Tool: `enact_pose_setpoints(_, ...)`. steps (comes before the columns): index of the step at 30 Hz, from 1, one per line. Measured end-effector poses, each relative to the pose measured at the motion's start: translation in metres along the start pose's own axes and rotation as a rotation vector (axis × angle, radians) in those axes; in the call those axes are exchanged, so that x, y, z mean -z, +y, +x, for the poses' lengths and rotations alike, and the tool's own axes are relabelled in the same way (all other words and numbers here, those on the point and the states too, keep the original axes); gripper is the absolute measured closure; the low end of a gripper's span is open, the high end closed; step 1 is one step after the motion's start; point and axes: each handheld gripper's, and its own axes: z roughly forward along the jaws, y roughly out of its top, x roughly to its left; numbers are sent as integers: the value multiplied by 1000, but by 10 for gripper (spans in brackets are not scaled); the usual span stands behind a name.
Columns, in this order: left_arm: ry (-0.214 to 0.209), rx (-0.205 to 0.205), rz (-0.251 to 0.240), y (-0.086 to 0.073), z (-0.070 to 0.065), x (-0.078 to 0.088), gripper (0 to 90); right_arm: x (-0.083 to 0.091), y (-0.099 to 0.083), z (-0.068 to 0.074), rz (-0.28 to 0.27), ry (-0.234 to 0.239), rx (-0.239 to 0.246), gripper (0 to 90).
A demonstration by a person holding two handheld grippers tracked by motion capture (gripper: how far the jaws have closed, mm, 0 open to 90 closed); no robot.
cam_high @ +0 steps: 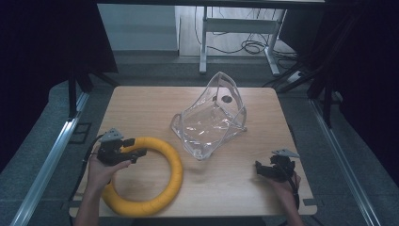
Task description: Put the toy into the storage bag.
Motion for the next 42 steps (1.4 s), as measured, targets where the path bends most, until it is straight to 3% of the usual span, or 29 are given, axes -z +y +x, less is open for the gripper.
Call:
enact_pose_setpoints(4,-25,-9,7,2,-4,-5,310,0,0,0,-3,1,7,71)
enact_pose_setpoints(22,-33,-37,76,2,-13,-15,311,2,-1,-1,-14,14,18,124)
enact_pose_setpoints(28,-83,-75,164,1,-32,-25,307,2,-1,-1,-15,17,19,128)
enact_pose_setpoints(39,-204,-134,344,-21,-66,-38,306,2,-1,-1,-17,17,18,131)
enact_pose_setpoints(42,-209,-152,376,-24,-73,-41,306,2,-1,-1,-17,16,18,132)
